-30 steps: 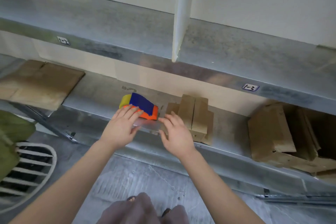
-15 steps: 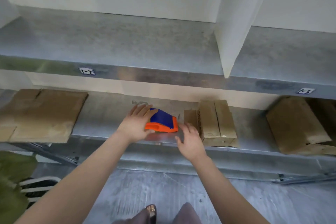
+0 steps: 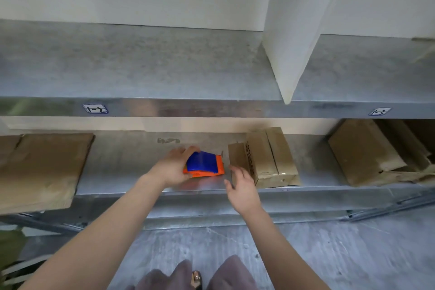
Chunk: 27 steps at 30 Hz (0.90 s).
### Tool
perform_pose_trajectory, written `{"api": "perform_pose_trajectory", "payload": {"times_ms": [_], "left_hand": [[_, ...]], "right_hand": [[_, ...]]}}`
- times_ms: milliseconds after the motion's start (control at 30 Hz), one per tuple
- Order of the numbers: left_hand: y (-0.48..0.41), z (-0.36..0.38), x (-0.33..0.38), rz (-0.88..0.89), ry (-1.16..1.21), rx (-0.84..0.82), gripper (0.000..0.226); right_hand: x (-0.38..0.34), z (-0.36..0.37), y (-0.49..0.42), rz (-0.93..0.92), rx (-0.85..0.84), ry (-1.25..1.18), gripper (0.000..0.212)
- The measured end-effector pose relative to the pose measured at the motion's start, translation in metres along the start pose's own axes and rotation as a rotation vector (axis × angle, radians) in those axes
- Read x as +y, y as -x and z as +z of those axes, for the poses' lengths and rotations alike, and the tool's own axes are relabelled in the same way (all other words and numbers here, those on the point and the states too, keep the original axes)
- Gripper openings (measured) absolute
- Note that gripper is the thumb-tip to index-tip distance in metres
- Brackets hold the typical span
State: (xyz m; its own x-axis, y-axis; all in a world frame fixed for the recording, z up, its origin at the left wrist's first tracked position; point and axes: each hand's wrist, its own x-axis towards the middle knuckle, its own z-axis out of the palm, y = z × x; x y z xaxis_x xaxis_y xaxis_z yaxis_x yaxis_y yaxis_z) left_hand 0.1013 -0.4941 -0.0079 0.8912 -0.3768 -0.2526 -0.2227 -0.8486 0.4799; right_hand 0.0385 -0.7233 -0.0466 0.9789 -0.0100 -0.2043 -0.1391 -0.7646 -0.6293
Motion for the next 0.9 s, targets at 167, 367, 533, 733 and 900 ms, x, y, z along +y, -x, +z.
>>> {"api": "perform_pose_trajectory", "payload": {"times_ms": [167,367,533,733,900], "left_hand": [[0.014,0.006,0.01,0.033,-0.083,0.092,0.064],[0.038,0.009,0.031,0.059,-0.053,0.241,0.063],[0.067,-0.014,0.054,0.128,-0.033,0.37,0.059],[0.069,0.0,0.114,0.197,0.01,0.409,0.058],[0.067,0.012,0.148,0.242,0.027,0.466,0.056]], "right_hand": [[0.0,-0.011,0.004,-0.034,-0.012,-0.053,0.046],[0.0,-0.04,0.019,-0.194,-0.004,-0.011,0.044],[0.009,-0.066,0.026,-0.253,0.059,-0.068,0.04],[0.032,-0.106,0.018,-0.179,0.061,-0.173,0.043],[0.059,-0.125,0.016,0.075,-0.168,-0.655,0.026]]}}
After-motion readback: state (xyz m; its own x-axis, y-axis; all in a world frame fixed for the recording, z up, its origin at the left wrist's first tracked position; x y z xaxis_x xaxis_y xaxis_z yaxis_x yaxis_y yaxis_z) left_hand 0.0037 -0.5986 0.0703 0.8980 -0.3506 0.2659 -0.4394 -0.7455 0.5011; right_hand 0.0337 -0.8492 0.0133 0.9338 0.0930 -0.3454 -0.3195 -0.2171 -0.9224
